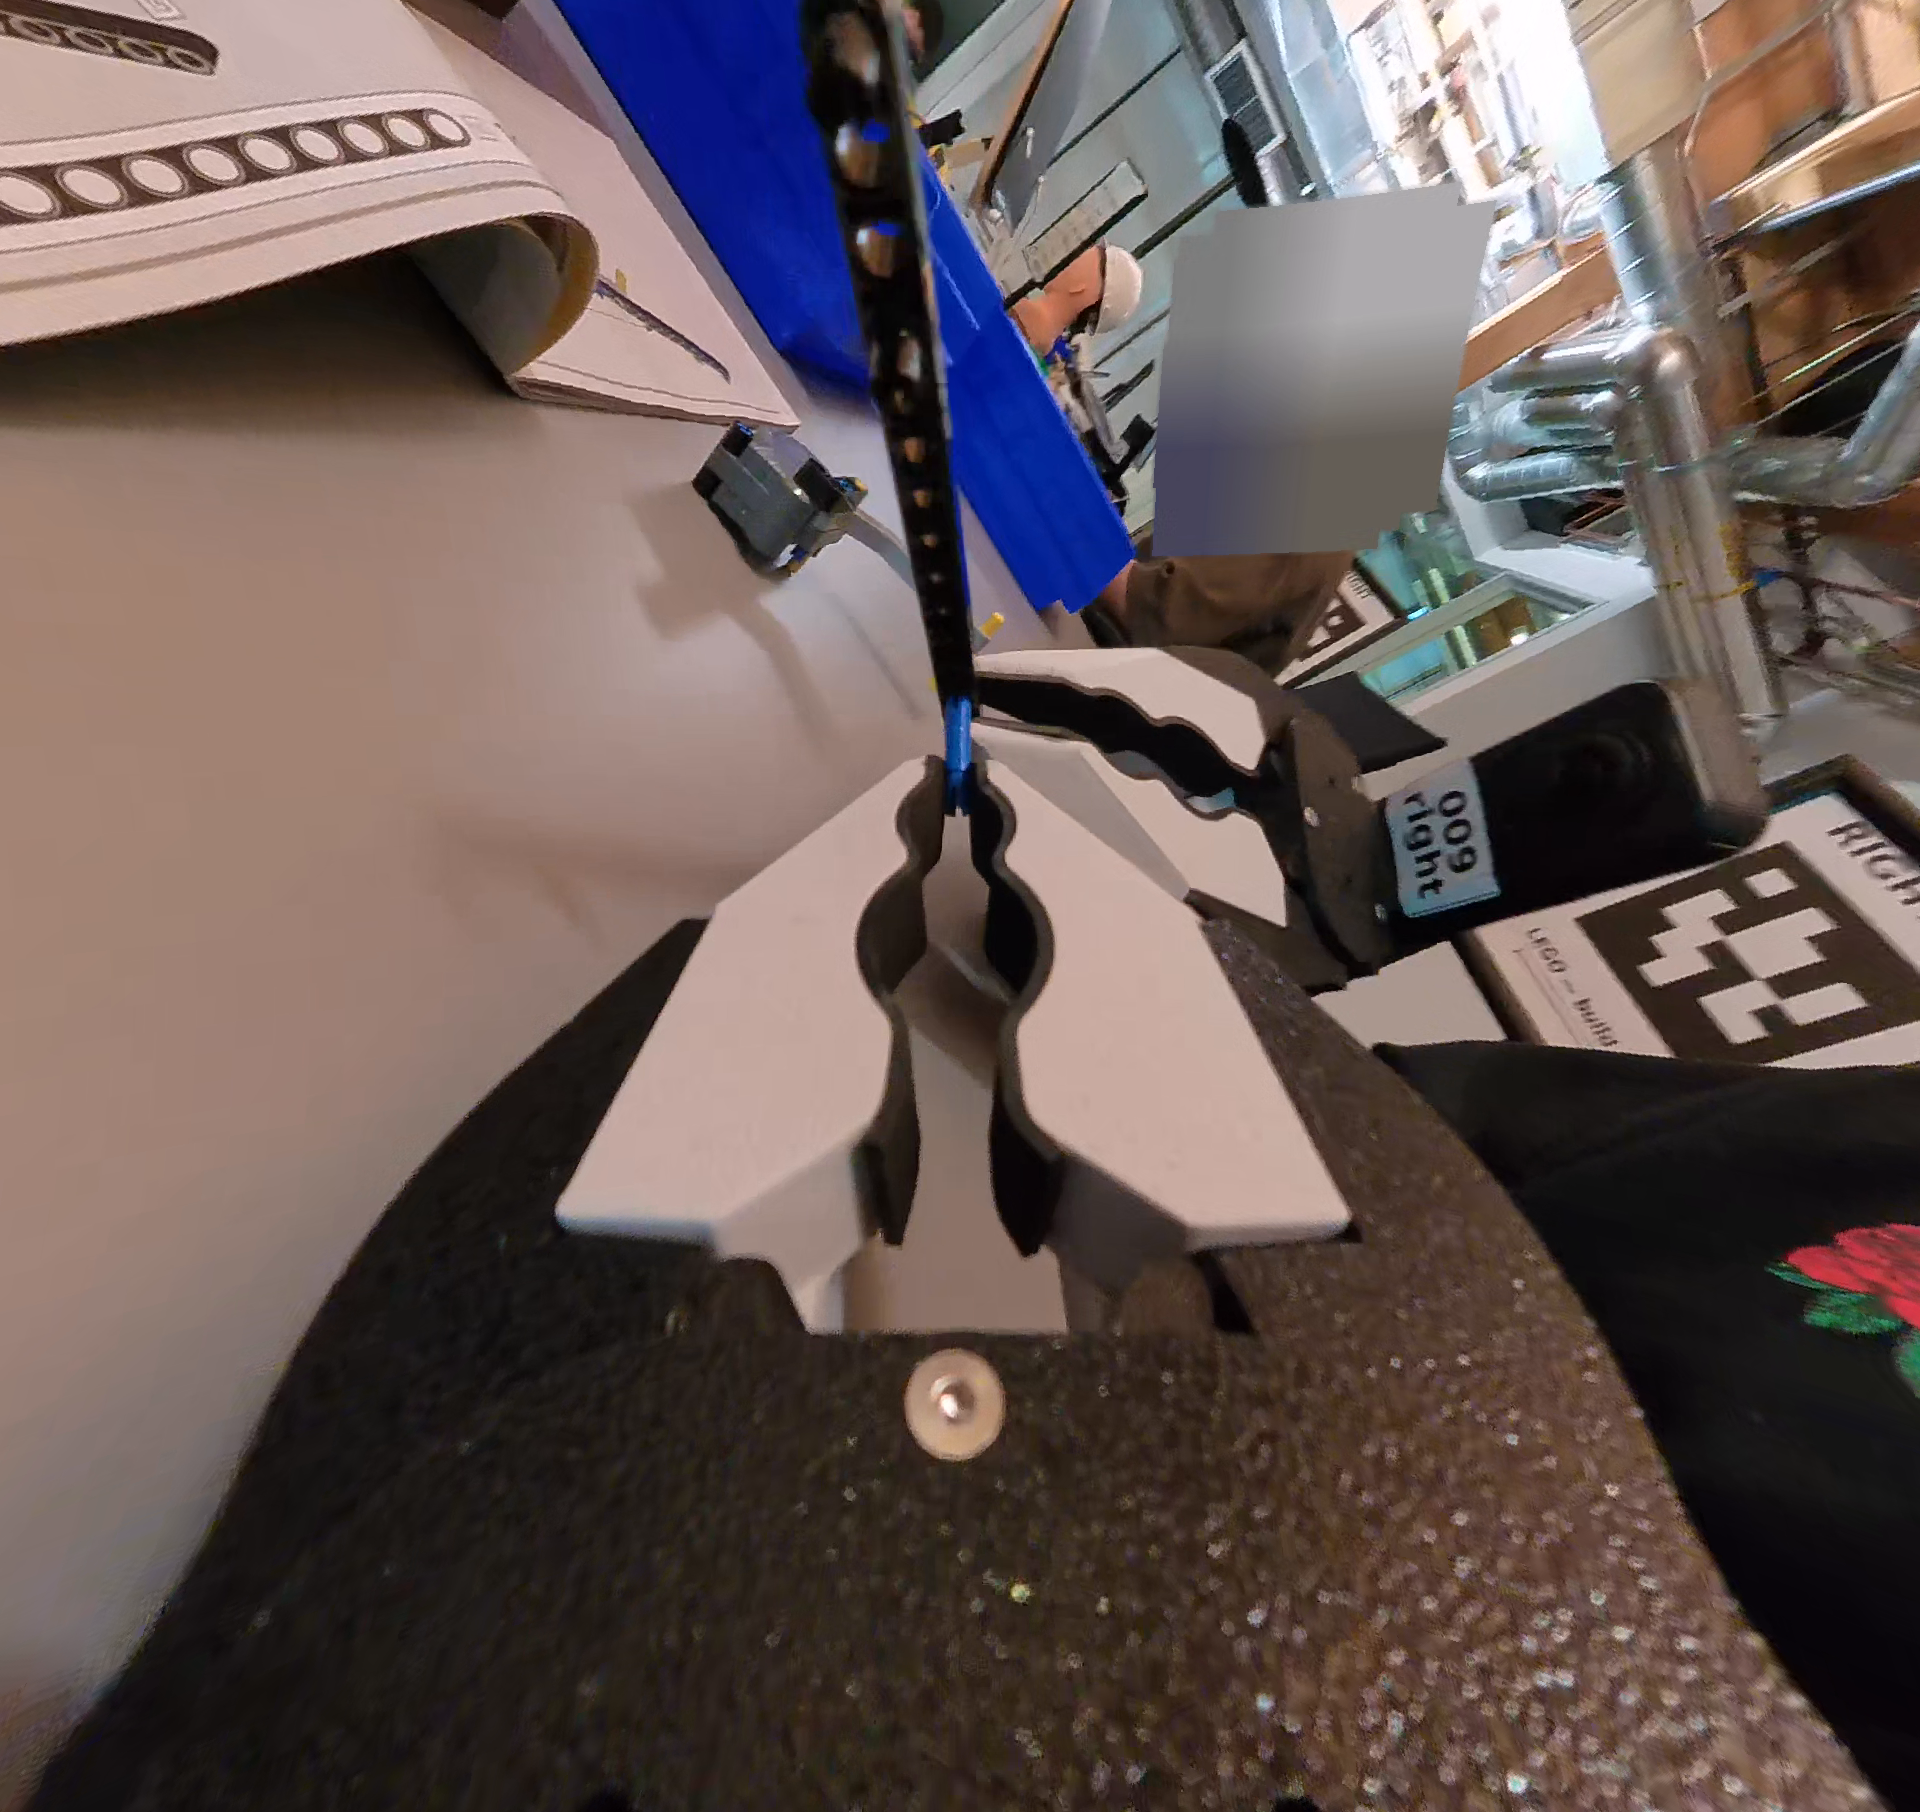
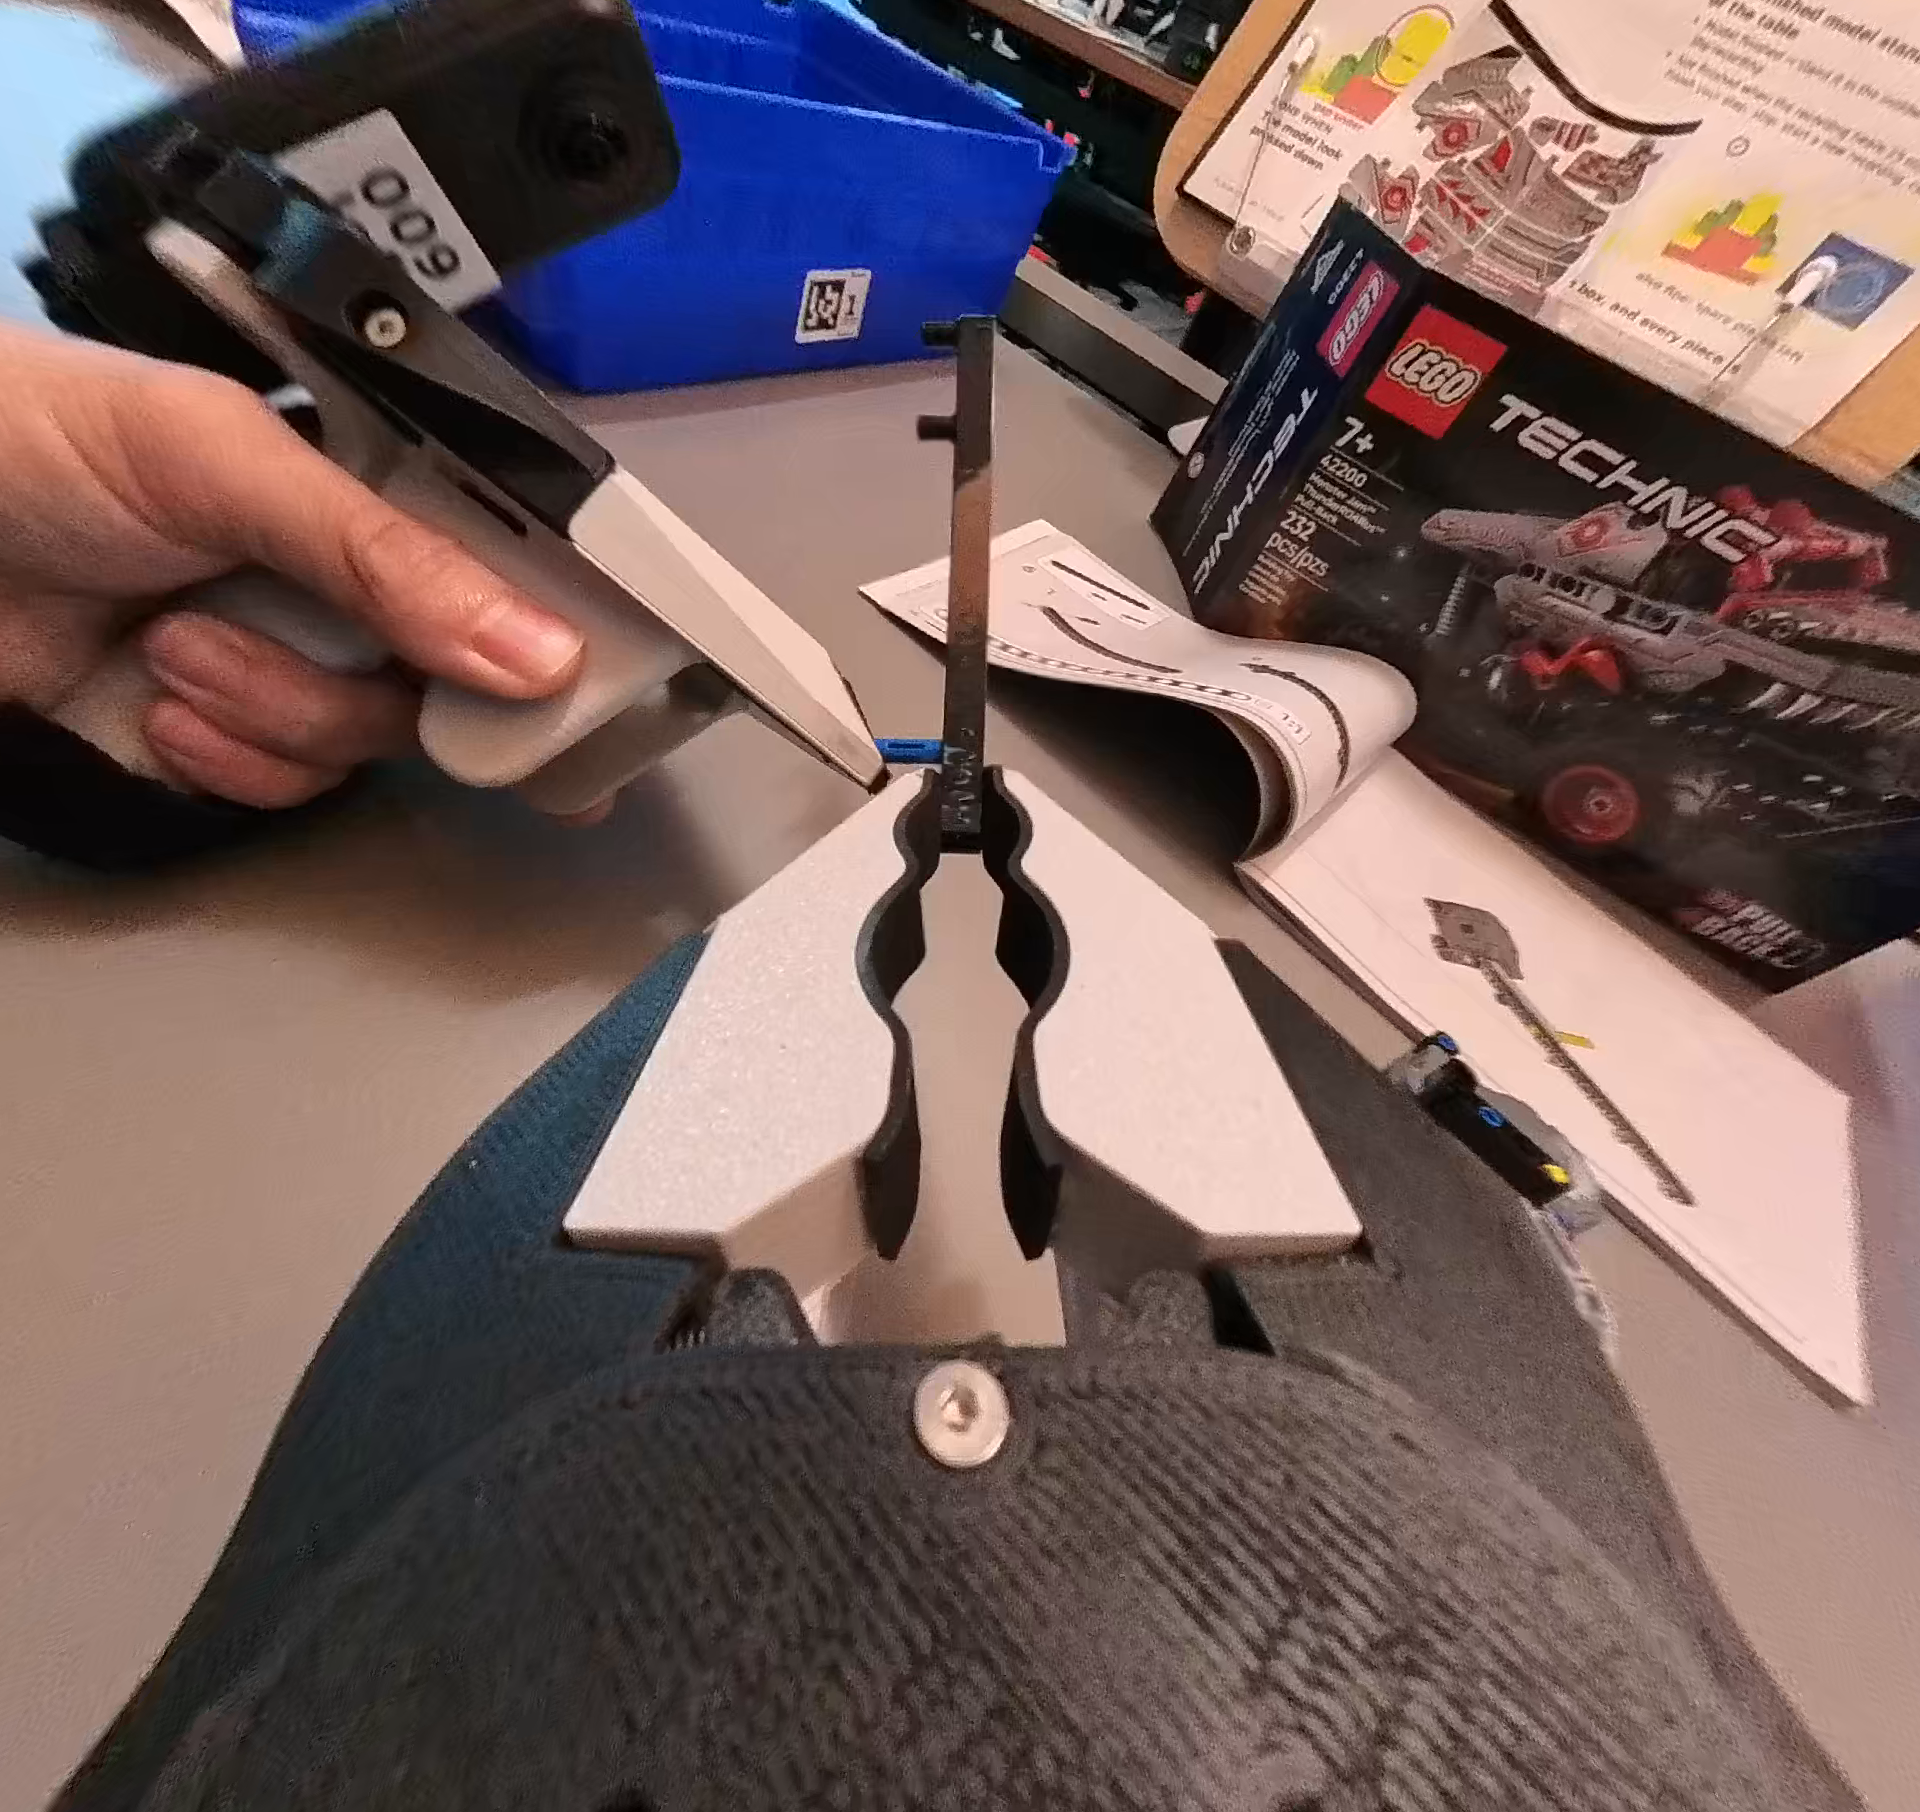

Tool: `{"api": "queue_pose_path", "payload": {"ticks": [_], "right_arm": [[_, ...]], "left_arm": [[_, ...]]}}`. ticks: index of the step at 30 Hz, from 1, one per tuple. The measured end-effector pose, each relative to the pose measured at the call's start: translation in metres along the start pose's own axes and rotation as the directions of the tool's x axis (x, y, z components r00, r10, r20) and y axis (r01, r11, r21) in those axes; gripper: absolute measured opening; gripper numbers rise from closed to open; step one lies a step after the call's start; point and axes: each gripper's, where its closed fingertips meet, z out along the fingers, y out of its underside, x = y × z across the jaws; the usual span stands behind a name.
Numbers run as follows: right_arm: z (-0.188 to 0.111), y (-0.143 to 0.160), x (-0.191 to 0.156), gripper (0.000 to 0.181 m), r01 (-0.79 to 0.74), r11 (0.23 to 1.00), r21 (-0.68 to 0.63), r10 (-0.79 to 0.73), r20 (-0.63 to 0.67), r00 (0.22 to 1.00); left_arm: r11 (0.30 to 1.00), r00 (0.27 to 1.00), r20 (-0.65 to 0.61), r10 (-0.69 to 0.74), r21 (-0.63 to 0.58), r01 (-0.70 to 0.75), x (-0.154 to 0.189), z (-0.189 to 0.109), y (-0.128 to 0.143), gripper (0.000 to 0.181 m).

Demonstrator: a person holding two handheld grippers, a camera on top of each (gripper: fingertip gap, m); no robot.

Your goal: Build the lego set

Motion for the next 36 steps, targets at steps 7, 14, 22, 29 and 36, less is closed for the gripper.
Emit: {"api": "queue_pose_path", "payload": {"ticks": [7, 14, 22, 29, 36], "right_arm": [[0.001, 0.000, 0.000, 0.006, 0.211, 0.976, -0.045, -0.214, -0.062, 0.975], [0.001, 0.004, 0.000, 0.006, 0.073, 0.997, -0.037, -0.074, -0.033, 0.997], [-0.002, -0.003, -0.001, 0.006, 0.096, 0.995, 0.001, -0.096, -0.024, 0.995], [-0.003, -0.009, -0.001, 0.006, 0.237, 0.971, 0.018, -0.235, -0.072, 0.969], [-0.001, -0.006, -0.001, 0.006, 0.035, 0.999, 0.025, -0.035, 0.013, 0.999]], "left_arm": [[1.000, 1.000, 0.012, -0.004, 0.003, 0.004, -0.002, 0.000, 0.000, 0.002], [0.971, 0.954, 0.181, 0.237, -0.057, -0.230, -0.007, 0.001, 0.001, 0.002], [0.998, 0.997, 0.027, 0.069, 0.004, -0.069, 0.002, -0.001, 0.000, 0.002], [0.999, 0.999, -0.052, -0.017, 0.026, 0.019, 0.007, -0.003, -0.002, 0.002], [0.898, 0.860, 0.258, 0.441, -0.123, -0.423, -0.001, -0.004, -0.004, 0.002]]}}
